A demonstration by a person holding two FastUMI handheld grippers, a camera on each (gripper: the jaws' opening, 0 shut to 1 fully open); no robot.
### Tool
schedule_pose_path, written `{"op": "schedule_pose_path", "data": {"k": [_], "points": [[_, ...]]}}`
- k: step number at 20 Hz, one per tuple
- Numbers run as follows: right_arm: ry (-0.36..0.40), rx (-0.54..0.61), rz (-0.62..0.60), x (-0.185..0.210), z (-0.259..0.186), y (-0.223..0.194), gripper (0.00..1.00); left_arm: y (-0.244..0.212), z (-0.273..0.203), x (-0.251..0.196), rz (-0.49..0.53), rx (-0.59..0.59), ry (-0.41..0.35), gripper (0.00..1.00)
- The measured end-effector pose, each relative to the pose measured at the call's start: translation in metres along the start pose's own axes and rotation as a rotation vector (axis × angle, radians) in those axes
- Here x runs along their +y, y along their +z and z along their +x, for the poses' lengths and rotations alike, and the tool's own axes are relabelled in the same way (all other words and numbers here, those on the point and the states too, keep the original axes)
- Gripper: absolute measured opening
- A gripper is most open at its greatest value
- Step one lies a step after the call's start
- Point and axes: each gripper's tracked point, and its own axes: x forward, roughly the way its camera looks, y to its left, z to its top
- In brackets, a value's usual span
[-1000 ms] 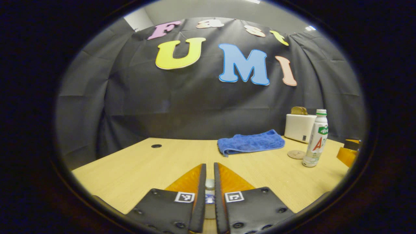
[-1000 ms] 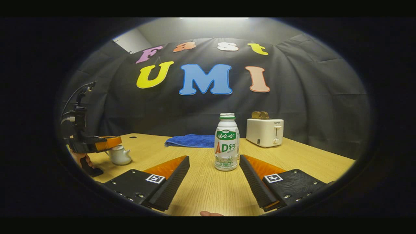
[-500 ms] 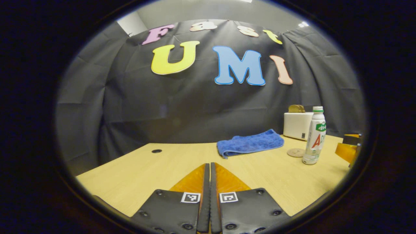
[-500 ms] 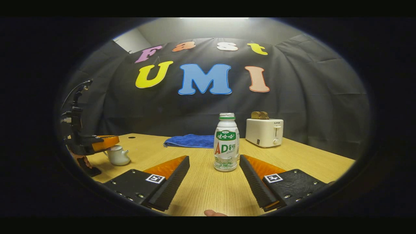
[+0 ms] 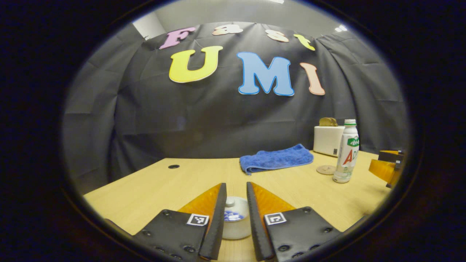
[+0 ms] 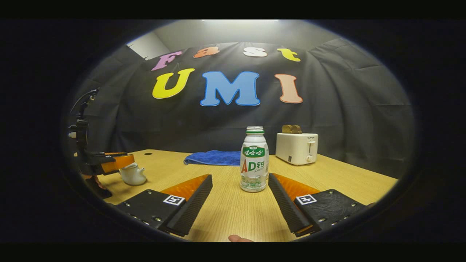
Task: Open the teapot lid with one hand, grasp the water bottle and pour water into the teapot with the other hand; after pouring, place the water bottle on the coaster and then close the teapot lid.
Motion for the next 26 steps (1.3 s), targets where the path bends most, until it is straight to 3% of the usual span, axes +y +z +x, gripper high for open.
{"op": "schedule_pose_path", "data": {"k": [2, 3, 4, 8, 11, 13, 18, 20, 22, 25, 26], "points": [[0.002, -0.001, -0.001, 0.001, 0.001, 0.0, 0.95, -0.002, 0.004, 0.001, 0.009, 0.012, 0.001, 0.19], [0.002, 0.0, 0.0, 0.001, 0.001, 0.001, 0.95, 0.001, 0.005, 0.003, 0.032, 0.008, 0.019, 0.18], [0.002, -0.001, -0.001, 0.001, 0.001, 0.0, 0.95, 0.001, 0.006, 0.002, 0.054, 0.01, 0.024, 0.08], [0.002, -0.002, -0.001, 0.001, 0.0, 0.001, 0.95, 0.004, 0.009, 0.0, 0.067, -0.004, 0.003, 0.1], [0.01, -0.001, -0.003, 0.002, 0.001, 0.001, 0.95, 0.031, 0.0, -0.002, 0.08, -0.073, 0.0, 0.06], [0.018, -0.001, 0.023, 0.0, 0.0, 0.004, 0.95, 0.059, -0.017, 0.002, 0.075, -0.119, -0.001, 0.1], [0.025, -0.032, 0.025, 0.001, -0.002, 0.011, 0.95, 0.016, -0.004, 0.003, 0.074, -0.009, 0.001, 0.07], [0.032, -0.03, 0.031, 0.002, -0.001, 0.01, 0.95, 0.011, -0.003, 0.0, 0.076, -0.009, -0.007, 0.26], [0.038, -0.025, 0.035, 0.003, -0.002, 0.009, 0.95, 0.0, 0.003, -0.004, 0.092, 0.019, -0.012, 0.75], [0.046, -0.016, 0.035, 0.005, -0.002, 0.006, 0.95, -0.004, 0.011, 0.002, 0.067, 0.048, 0.002, 0.94], [0.044, -0.012, 0.032, 0.003, -0.002, 0.005, 0.95, -0.005, 0.011, 0.002, 0.034, 0.049, 0.0, 0.92]]}}
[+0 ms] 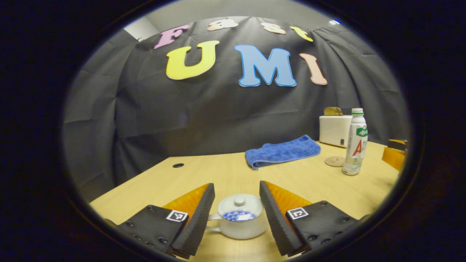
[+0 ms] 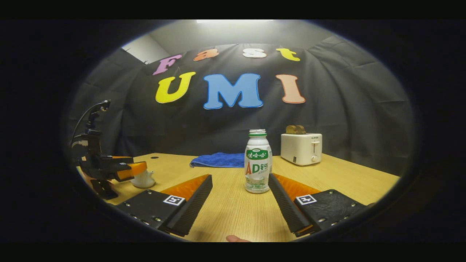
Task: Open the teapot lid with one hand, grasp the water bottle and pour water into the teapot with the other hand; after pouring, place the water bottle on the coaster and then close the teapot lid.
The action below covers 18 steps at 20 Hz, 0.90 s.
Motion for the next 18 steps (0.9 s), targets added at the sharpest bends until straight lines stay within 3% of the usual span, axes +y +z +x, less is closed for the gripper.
{"op": "schedule_pose_path", "data": {"k": [1, 2, 3, 4, 5, 7, 8, 11, 13, 18], "points": [[0.0, 0.003, 0.0, 0.0, 0.0, 0.0, 0.95, -0.002, 0.003, 0.004, -0.033, 0.013, 0.002, 0.75], [0.002, 0.003, 0.003, 0.0, 0.0, 0.0, 0.95, -0.007, 0.005, 0.004, -0.05, 0.039, 0.0, 0.77], [0.007, 0.0, 0.008, 0.001, -0.001, 0.001, 0.95, -0.011, 0.006, 0.003, -0.054, 0.054, -0.002, 0.7], [0.008, -0.005, 0.009, 0.002, -0.002, 0.002, 0.95, -0.01, 0.006, 0.001, -0.028, 0.05, 0.002, 0.54], [0.008, -0.012, 0.008, 0.001, -0.003, 0.004, 0.95, -0.008, 0.007, -0.002, 0.0, 0.047, 0.007, 0.53], [0.008, -0.019, 0.006, 0.001, -0.004, 0.005, 0.95, -0.004, 0.004, -0.008, 0.033, 0.036, -0.001, 0.41], [0.008, -0.018, 0.008, 0.001, -0.004, 0.004, 0.95, -0.004, 0.005, -0.008, 0.038, 0.032, 0.002, 0.24], [0.008, -0.006, 0.027, -0.001, -0.003, 0.002, 0.95, 0.0, 0.005, -0.013, 0.019, 0.026, -0.029, 0.18], [0.004, -0.007, 0.028, -0.003, -0.002, 0.003, 0.95, -0.003, 0.006, -0.009, 0.026, 0.021, -0.036, 0.08], [0.005, -0.017, 0.028, -0.006, 0.0, 0.009, 0.95, 0.018, -0.003, -0.007, 0.007, -0.02, -0.046, 0.12]]}}
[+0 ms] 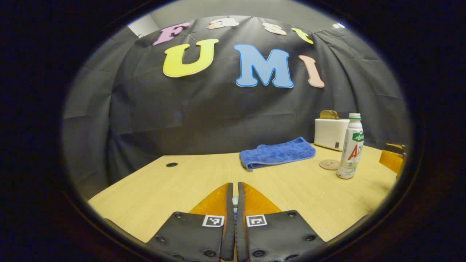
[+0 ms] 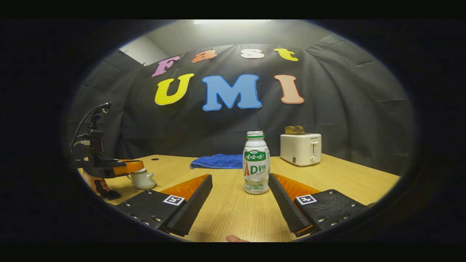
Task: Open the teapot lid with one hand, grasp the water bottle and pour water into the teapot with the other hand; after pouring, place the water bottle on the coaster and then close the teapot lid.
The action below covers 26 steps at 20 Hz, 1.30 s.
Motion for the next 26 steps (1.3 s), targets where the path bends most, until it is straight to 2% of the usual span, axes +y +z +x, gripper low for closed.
{"op": "schedule_pose_path", "data": {"k": [2, 3, 4, 8, 9, 10, 11, 16, 22, 24, 26], "points": [[-0.001, 0.008, 0.021, -0.004, 0.005, 0.001, 0.95, 0.011, -0.007, -0.002, 0.001, -0.016, -0.008, 0.08], [-0.005, 0.018, 0.017, -0.009, 0.009, 0.001, 0.95, 0.019, -0.011, -0.005, 0.005, -0.03, -0.016, 0.12], [-0.014, 0.025, 0.012, -0.015, 0.012, 0.001, 0.95, 0.025, -0.017, -0.008, 0.009, -0.043, -0.019, 0.08], [-0.023, 0.039, 0.009, -0.03, 0.038, 0.004, 0.95, 0.051, -0.05, -0.03, 0.005, -0.108, -0.064, 0.08], [-0.019, 0.041, -0.005, -0.031, 0.046, 0.005, 0.95, 0.057, -0.061, -0.036, 0.0, -0.126, -0.075, 0.12], [-0.021, 0.039, -0.031, -0.034, 0.054, 0.006, 0.95, 0.061, -0.072, -0.042, -0.003, -0.14, -0.086, 0.08], [-0.019, 0.035, -0.056, -0.035, 0.061, 0.009, 0.95, 0.064, -0.083, -0.048, -0.007, -0.155, -0.098, 0.12], [-0.018, 0.033, -0.148, -0.036, 0.095, 0.006, 0.95, 0.074, -0.129, -0.077, 0.015, -0.203, -0.152, 0.12], [-0.014, 0.125, -0.101, -0.046, 0.127, -0.018, 0.95, 0.077, -0.178, -0.101, -0.008, -0.234, -0.215, 0.12], [-0.016, 0.145, -0.114, -0.047, 0.135, -0.026, 0.95, 0.073, -0.191, -0.103, -0.005, -0.233, -0.225, 0.08], [-0.015, 0.151, -0.13, -0.044, 0.138, -0.025, 0.95, 0.067, -0.198, -0.103, 0.006, -0.226, -0.226, 0.08]]}}
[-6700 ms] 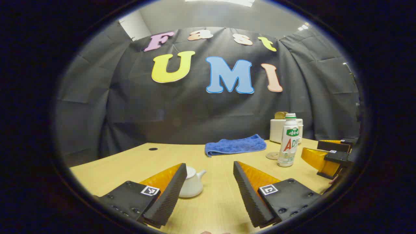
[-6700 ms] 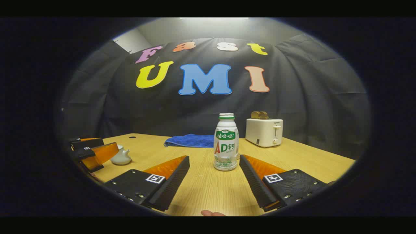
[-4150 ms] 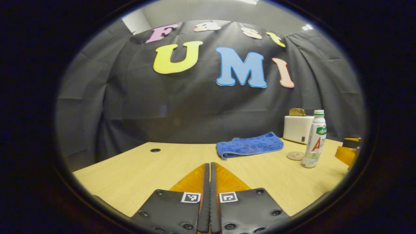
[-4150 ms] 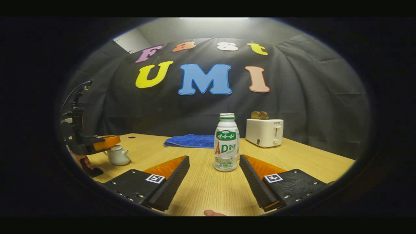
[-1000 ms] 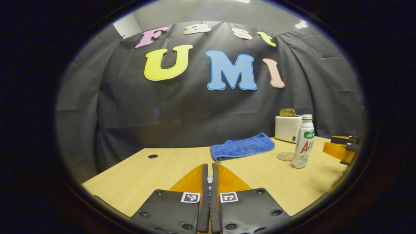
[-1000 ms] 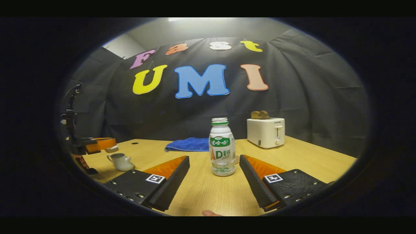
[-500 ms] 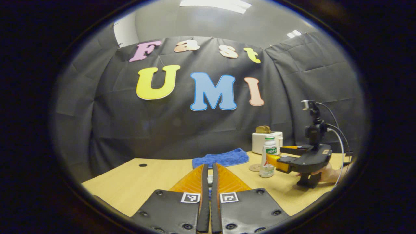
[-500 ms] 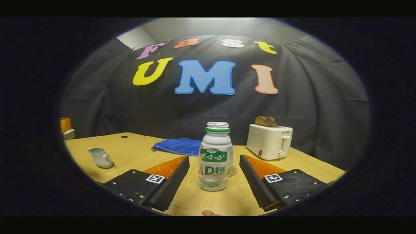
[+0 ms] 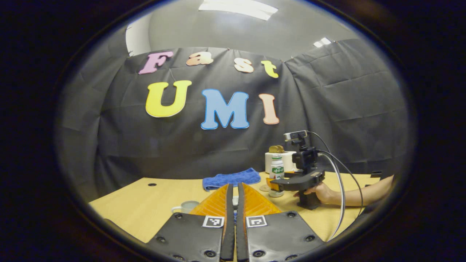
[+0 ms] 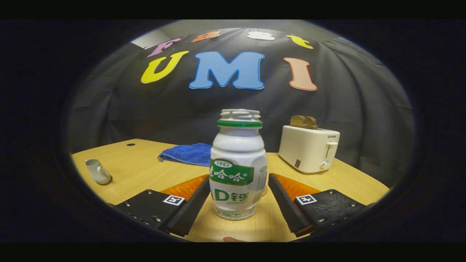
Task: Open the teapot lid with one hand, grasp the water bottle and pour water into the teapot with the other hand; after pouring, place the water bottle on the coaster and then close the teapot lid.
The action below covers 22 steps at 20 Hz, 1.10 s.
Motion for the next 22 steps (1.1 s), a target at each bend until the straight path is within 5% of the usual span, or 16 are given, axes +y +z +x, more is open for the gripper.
{"op": "schedule_pose_path", "data": {"k": [2, 4, 9, 17, 18, 19, 22], "points": [[-0.004, -0.003, -0.003, 0.001, 0.005, -0.001, 0.94, -0.007, -0.009, 0.003, -0.011, 0.011, 0.002, 0.08], [-0.025, -0.004, 0.002, 0.0, 0.006, 0.0, 0.81, -0.011, -0.02, 0.008, -0.046, 0.01, 0.003, 0.12], [-0.037, -0.012, -0.097, 0.006, 0.003, 0.009, 0.76, -0.016, -0.048, 0.006, -0.071, 0.005, -0.01, 0.08], [0.016, -0.051, -0.462, 0.064, -0.012, 0.035, 0.76, -0.022, -0.077, -0.003, -0.056, -0.005, -0.043, 0.08], [0.028, -0.054, -0.498, 0.073, -0.013, 0.036, 0.61, -0.024, -0.078, 0.0, -0.058, -0.006, -0.037, 0.12], [0.035, -0.063, -0.53, 0.082, -0.016, 0.038, 0.76, -0.024, -0.08, 0.002, -0.062, -0.004, -0.032, 0.08], [0.061, -0.09, -0.626, 0.108, -0.02, 0.043, 0.76, -0.027, -0.082, 0.007, -0.067, -0.004, -0.02, 0.12]]}}
